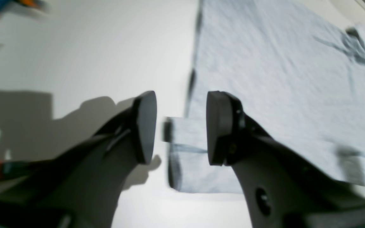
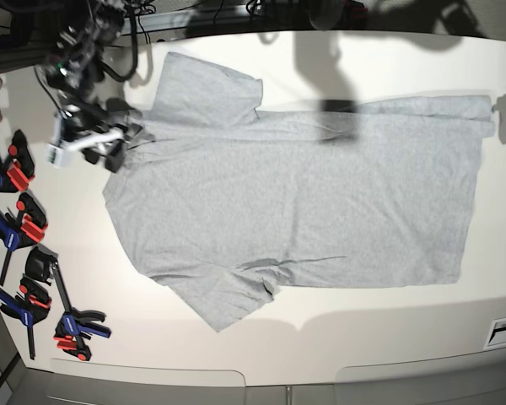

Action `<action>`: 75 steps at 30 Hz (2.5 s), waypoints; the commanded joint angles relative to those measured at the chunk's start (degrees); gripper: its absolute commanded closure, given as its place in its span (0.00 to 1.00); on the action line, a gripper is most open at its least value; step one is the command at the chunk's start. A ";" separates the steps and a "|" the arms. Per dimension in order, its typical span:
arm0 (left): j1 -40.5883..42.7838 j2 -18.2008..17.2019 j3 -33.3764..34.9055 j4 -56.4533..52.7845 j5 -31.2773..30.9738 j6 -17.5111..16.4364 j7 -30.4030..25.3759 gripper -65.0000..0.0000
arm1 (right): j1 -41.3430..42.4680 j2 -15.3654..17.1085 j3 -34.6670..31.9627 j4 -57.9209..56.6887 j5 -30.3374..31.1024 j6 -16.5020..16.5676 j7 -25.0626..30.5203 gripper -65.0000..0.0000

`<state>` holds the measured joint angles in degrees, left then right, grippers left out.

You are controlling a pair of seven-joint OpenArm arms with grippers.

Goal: Fold the T-shirt properly
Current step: 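Release the shirt and raise the right gripper away, then grasp the shoulder seam beside the collar with the right gripper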

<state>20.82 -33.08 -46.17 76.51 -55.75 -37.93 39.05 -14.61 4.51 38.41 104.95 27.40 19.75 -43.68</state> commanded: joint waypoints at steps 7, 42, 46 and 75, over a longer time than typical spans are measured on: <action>0.00 -4.66 -4.11 0.90 -1.33 -0.42 -1.33 0.63 | -12.31 -1.79 7.96 4.02 9.31 0.37 -1.81 0.56; -0.02 -6.34 -4.09 1.18 -1.33 -0.39 -0.96 0.63 | -21.99 -10.54 -6.25 -10.40 19.21 7.45 -8.02 0.72; -0.02 -6.34 -4.09 1.18 -1.36 -0.39 -0.98 0.63 | -20.83 -10.54 -6.23 -10.40 21.22 9.49 -7.80 1.00; 0.17 -6.32 -4.09 1.16 -1.33 -0.39 0.57 0.63 | 0.61 -10.56 -24.92 -10.43 8.76 12.39 -4.52 1.00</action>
<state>20.95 -37.76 -49.60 76.66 -55.86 -37.95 40.91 -22.37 -4.60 18.72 93.03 45.56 23.46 -53.69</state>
